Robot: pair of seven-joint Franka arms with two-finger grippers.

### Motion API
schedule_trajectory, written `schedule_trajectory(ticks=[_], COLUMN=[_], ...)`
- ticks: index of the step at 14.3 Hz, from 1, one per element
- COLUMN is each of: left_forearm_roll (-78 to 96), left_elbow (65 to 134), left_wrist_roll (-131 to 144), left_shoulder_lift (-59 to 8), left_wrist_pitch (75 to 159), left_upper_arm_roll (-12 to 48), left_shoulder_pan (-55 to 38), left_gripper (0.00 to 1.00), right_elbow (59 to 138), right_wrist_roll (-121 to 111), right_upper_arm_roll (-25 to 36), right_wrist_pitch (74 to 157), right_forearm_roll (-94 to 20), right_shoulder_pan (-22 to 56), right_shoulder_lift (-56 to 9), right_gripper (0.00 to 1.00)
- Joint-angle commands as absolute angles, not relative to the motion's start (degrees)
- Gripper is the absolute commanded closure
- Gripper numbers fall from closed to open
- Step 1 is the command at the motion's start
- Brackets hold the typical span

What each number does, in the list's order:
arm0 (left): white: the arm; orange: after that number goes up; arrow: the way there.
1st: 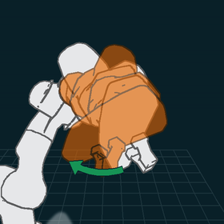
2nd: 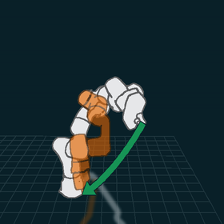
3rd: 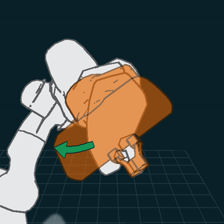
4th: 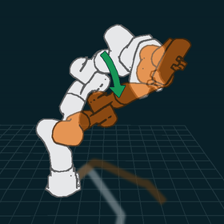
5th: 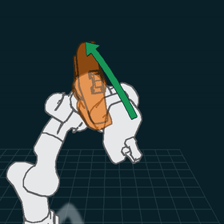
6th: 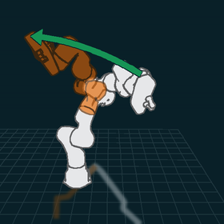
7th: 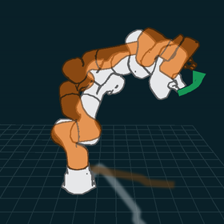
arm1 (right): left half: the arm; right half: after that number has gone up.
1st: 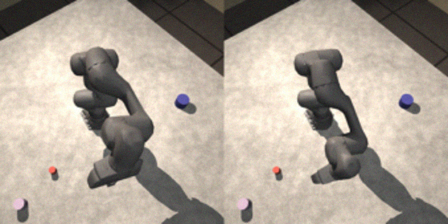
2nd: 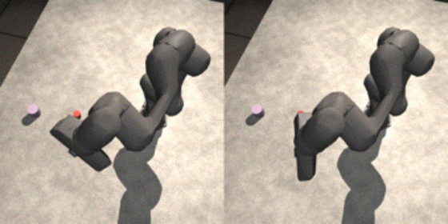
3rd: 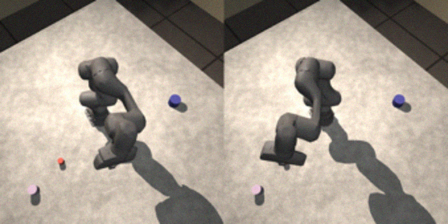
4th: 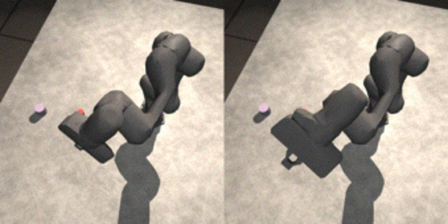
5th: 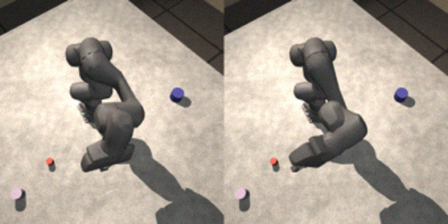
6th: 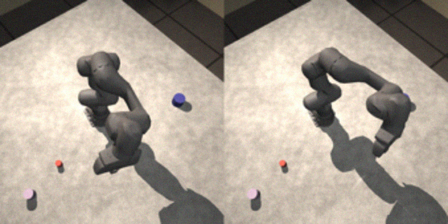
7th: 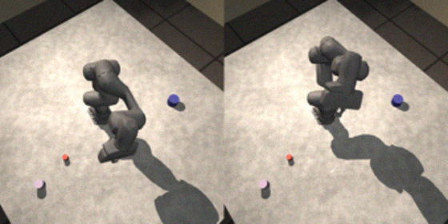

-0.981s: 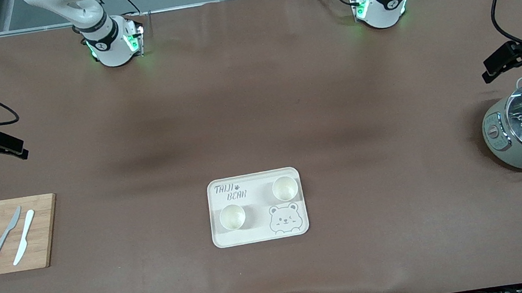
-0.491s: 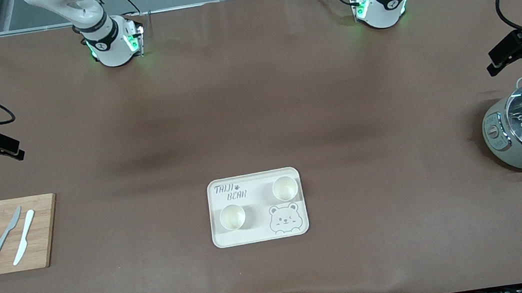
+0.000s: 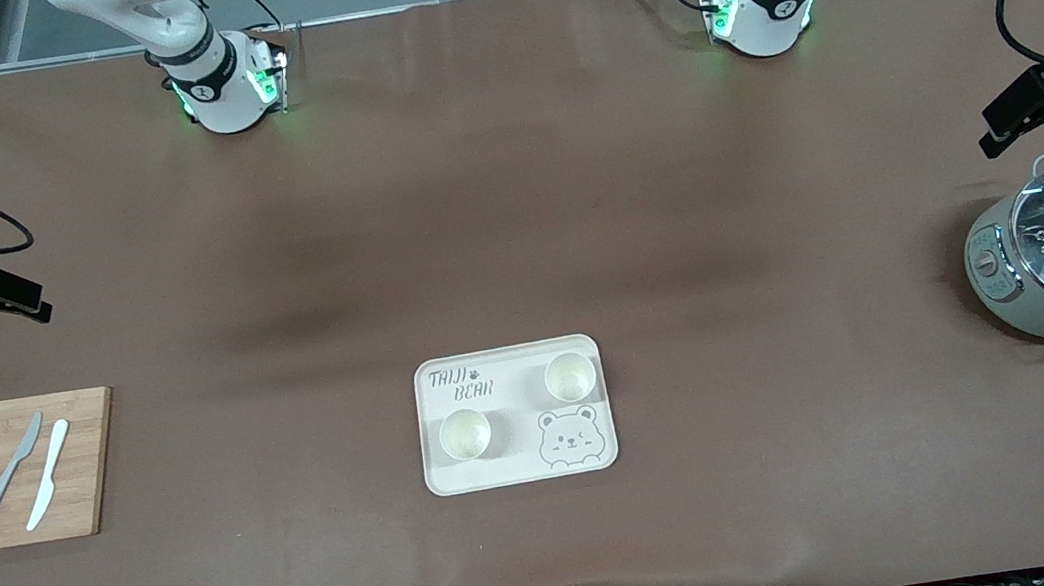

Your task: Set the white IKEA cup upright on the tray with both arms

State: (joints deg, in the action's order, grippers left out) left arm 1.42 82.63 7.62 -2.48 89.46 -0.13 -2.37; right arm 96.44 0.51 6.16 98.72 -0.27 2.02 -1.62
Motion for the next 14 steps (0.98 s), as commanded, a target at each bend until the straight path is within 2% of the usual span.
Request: schedule_trajectory(ticks=[1, 14], left_forearm_roll=[1.1, 1.1], left_elbow=[81.3, 81.3], left_wrist_roll=[6.6, 7.0], left_shoulder_lift=[-3.0, -3.0], left_wrist_pitch=[89.1, 88.9], left_upper_arm_roll=[0.2, 0.2], left_shoulder_pan=[-1.8, -2.0], left_gripper=[0.00, 0.00], right_elbow=[95.5, 95.1], right_wrist_roll=[-0.4, -0.1], right_upper_arm_roll=[5.3, 5.2], right_wrist_pitch=[98.3, 98.4], right_forearm_roll=[0.1, -0.2], right_shoulder_pan=[0.8, 0.4], right_shoulder_lift=[-2.2, -2.6], right_gripper=[0.00, 0.00])
